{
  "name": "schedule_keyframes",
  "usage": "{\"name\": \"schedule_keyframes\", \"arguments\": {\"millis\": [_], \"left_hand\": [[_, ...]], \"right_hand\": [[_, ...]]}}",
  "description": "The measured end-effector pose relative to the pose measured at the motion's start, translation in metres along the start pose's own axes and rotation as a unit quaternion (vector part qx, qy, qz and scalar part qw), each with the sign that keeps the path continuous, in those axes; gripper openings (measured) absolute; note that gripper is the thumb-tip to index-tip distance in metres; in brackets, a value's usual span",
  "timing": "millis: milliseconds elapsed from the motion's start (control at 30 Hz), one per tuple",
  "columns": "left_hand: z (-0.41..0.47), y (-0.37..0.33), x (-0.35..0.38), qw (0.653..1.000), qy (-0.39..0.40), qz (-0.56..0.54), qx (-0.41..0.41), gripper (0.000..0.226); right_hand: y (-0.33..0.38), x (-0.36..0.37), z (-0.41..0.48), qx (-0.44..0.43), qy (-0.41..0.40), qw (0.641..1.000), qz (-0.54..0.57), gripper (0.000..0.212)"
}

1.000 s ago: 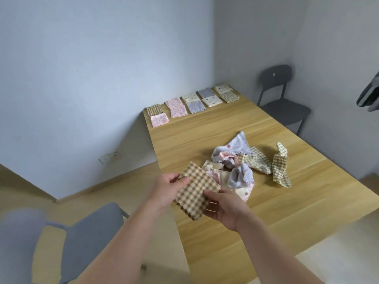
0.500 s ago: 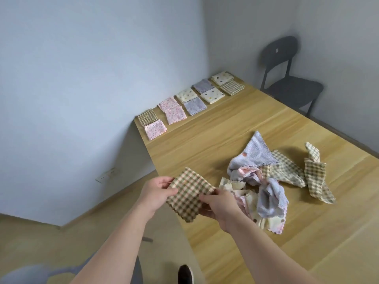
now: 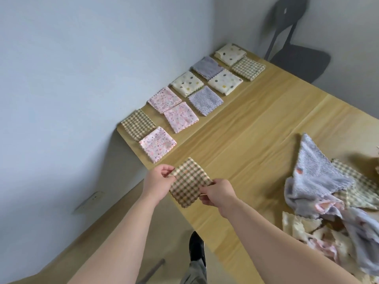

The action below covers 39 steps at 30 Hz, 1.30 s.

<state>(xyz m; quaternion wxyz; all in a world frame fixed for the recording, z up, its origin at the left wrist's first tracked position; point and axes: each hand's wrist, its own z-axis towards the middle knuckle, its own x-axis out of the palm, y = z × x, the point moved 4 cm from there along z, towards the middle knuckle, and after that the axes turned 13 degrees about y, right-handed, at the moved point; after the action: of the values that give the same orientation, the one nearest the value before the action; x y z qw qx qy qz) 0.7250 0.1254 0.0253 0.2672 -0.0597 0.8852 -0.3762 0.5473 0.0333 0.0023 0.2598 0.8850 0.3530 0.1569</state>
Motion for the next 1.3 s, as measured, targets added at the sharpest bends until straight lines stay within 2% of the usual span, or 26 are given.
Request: {"name": "schedule_keyframes", "arguments": {"millis": [167,500,667,800,1033,1167,1300], "left_hand": [[0.058,0.021,-0.035,0.998,-0.011,0.059,-0.001,0.022],[0.110,0.045,-0.045,0.987,0.009,0.151,0.056,0.023],[0.106,0.032,-0.040,0.922,-0.041,0.320,0.214,0.021],[0.093,0.011,-0.009,0.915,0.021,0.308,0.260,0.015],[0.055,-0.038,0.088,0.862,0.184,0.308,0.357,0.013],[0.025,-0.070,0.152,0.837,0.270,0.292,0.376,0.014],[-0.014,-0.097,0.208,0.803,0.322,0.315,0.391,0.013]], "right_hand": [[0.025,0.036,0.060,0.049,-0.017,0.999,0.014,0.004],[0.030,0.043,0.110,0.085,-0.075,0.993,0.020,0.009],[0.029,0.034,0.099,0.103,-0.135,0.985,-0.013,0.038],[0.014,0.006,0.061,0.112,-0.161,0.981,0.012,0.034],[-0.038,-0.081,-0.025,0.086,-0.291,0.950,0.073,0.008],[-0.070,-0.120,-0.081,0.085,-0.351,0.927,0.100,0.011],[-0.106,-0.144,-0.130,0.068,-0.379,0.912,0.140,0.011]]}}
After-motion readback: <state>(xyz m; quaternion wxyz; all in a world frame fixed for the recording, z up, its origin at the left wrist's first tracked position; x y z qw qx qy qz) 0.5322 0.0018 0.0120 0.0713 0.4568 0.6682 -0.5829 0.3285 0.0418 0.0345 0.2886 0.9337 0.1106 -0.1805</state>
